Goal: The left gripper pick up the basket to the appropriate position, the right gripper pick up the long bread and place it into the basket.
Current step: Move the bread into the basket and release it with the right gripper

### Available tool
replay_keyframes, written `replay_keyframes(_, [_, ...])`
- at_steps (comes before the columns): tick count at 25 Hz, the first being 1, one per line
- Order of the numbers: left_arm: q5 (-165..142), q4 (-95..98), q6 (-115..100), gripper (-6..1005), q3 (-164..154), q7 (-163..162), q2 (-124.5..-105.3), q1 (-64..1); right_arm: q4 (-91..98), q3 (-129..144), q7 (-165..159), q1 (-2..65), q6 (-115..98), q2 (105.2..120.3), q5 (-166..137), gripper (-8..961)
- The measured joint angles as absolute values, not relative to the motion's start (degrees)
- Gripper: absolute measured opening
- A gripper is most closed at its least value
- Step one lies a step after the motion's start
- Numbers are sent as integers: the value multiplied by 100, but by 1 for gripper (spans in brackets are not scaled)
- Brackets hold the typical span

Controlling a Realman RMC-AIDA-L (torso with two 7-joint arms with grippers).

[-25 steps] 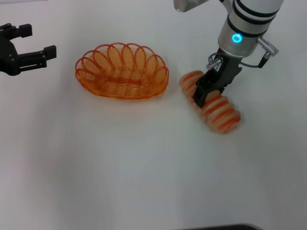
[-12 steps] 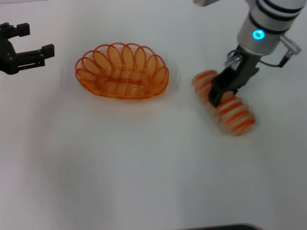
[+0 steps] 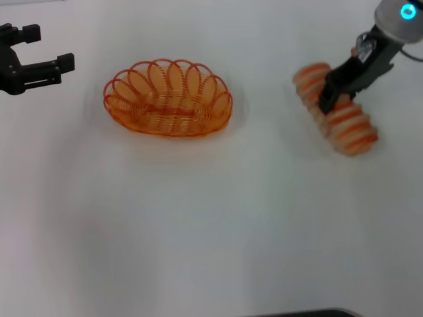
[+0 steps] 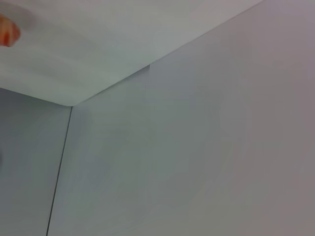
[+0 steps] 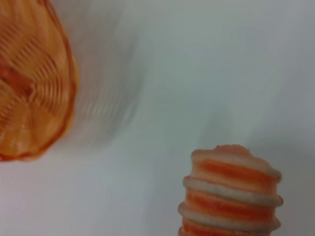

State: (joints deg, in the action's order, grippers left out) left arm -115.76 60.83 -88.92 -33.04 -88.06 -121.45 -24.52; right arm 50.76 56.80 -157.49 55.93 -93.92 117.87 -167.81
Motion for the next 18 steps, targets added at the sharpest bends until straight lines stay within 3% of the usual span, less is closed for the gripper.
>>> replay_keyframes(4, [-11580, 6073, -8886, 877, -3339, -8817, -12152, -2478, 5242, 5567, -15410, 5733, -9367, 11803, -16792, 469])
replay_keyframes(18, [-11586, 6075, -8937, 876, -3314, -8921, -12150, -2482, 5386, 6118, -14373, 6472, -8903, 12080, -16796, 347])
